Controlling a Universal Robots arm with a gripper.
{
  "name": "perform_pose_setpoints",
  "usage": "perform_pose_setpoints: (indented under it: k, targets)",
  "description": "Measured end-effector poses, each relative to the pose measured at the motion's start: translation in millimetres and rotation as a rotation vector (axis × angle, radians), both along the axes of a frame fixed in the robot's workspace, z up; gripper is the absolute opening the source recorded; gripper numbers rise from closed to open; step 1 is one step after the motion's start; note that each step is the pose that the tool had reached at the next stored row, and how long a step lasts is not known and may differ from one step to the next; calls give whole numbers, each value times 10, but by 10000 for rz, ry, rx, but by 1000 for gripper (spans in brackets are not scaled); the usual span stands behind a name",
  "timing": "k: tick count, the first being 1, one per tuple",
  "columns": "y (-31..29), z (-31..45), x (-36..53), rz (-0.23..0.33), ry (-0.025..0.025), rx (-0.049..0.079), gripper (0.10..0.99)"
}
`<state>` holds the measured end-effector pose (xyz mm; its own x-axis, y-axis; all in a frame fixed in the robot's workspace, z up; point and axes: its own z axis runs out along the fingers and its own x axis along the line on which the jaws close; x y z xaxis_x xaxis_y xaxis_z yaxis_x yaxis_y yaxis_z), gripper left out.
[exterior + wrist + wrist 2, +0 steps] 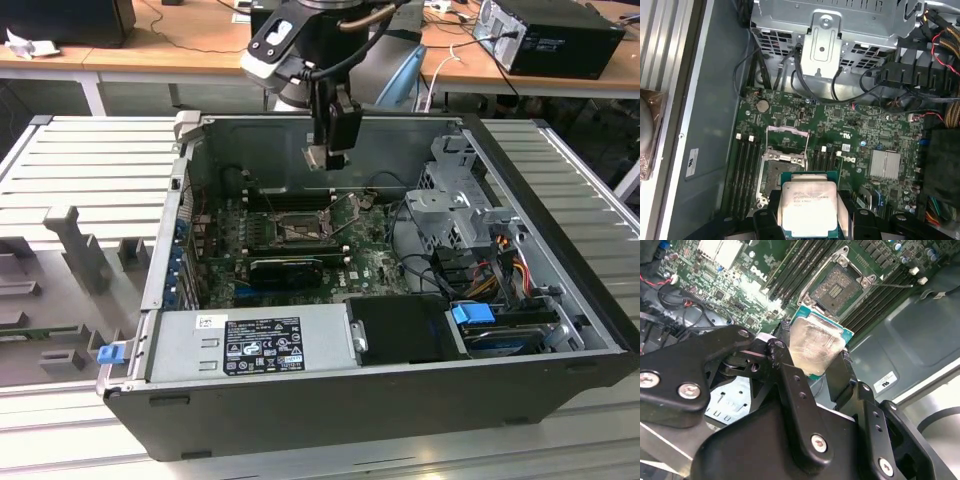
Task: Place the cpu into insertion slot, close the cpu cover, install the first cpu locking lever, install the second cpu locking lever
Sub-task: 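Place the cpu into insertion slot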
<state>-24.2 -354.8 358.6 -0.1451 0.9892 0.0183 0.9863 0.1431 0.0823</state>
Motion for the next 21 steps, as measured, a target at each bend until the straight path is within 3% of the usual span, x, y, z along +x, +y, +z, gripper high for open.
perform_pose_setpoints:
  k: [2,6,8,13,21]
  targets:
    - [1,-39,0,-344,33,1,529]
    - [1,-78,0,-873,39,2,529]
    - [1,-94,0,-920,49,2,529]
    - [1,-154,0,-947,146,-4,529]
    - [1,-185,-3,-1873,208,1,529]
